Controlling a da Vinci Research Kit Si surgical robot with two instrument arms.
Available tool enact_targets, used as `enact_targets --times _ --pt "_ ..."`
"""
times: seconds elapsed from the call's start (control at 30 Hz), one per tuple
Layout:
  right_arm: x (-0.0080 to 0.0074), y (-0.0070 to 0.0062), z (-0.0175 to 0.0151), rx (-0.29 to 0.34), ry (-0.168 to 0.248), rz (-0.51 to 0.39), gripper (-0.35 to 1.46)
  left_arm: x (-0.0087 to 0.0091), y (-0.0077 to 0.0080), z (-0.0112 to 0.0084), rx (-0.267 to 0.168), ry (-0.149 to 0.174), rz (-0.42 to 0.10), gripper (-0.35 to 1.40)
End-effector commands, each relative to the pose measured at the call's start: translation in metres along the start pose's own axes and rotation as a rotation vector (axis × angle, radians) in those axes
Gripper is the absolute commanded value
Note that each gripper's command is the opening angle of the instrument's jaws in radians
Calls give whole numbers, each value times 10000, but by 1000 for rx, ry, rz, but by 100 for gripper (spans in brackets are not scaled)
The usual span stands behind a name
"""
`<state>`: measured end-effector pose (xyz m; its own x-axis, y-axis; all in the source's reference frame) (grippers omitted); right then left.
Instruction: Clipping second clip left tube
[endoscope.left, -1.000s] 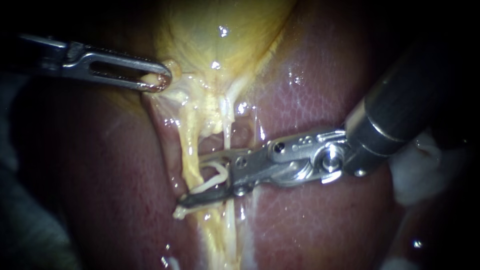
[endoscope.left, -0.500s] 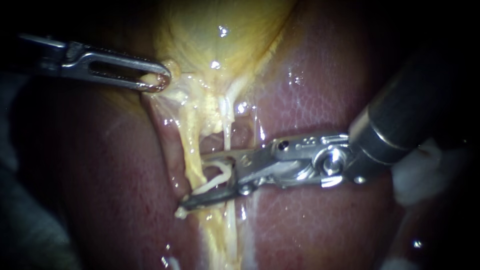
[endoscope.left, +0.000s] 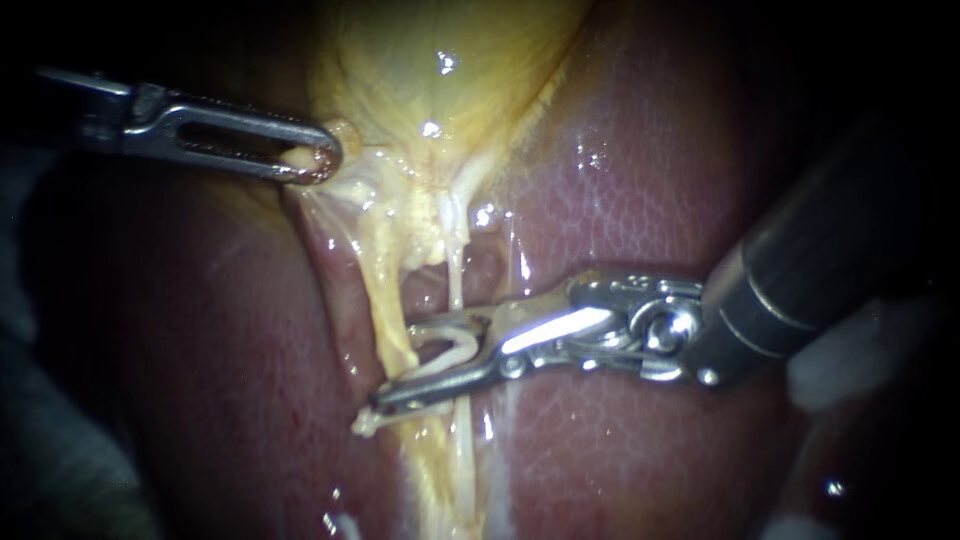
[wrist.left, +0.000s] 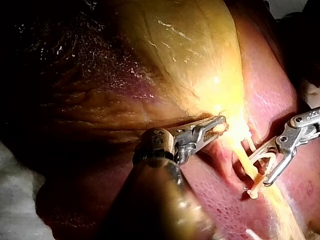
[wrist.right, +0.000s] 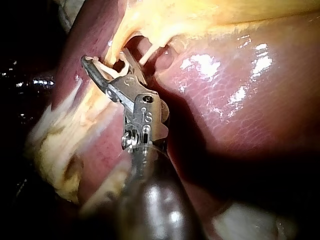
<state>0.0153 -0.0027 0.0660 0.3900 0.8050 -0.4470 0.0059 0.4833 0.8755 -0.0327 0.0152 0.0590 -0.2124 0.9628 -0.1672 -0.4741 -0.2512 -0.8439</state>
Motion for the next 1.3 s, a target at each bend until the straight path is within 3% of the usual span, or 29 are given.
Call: enact_targets --times 0.03,0.33,0.63,0.8,0.87,1.13,1.3 --pt "-5 3 1 9 1 17 50 0 0 0 0 0 0 -35" --pt "-21 21 8 37 42 72 50 0 1 0 0 0 -1 -35" --pt "-18 25 19 125 104 118 50 0 1 0 0 0 -1 -35" --pt "-16 19 28 207 112 138 50 0 1 0 0 0 -1 -35" --pt "-16 15 31 224 98 140 49 0 1 -1 0 0 -1 -35" --pt "-9 -1 46 256 154 140 49 1 2 -1 0 0 -1 -35" --pt "0 -19 39 264 155 148 47 1 2 -2 -3 -3 -1 -35"
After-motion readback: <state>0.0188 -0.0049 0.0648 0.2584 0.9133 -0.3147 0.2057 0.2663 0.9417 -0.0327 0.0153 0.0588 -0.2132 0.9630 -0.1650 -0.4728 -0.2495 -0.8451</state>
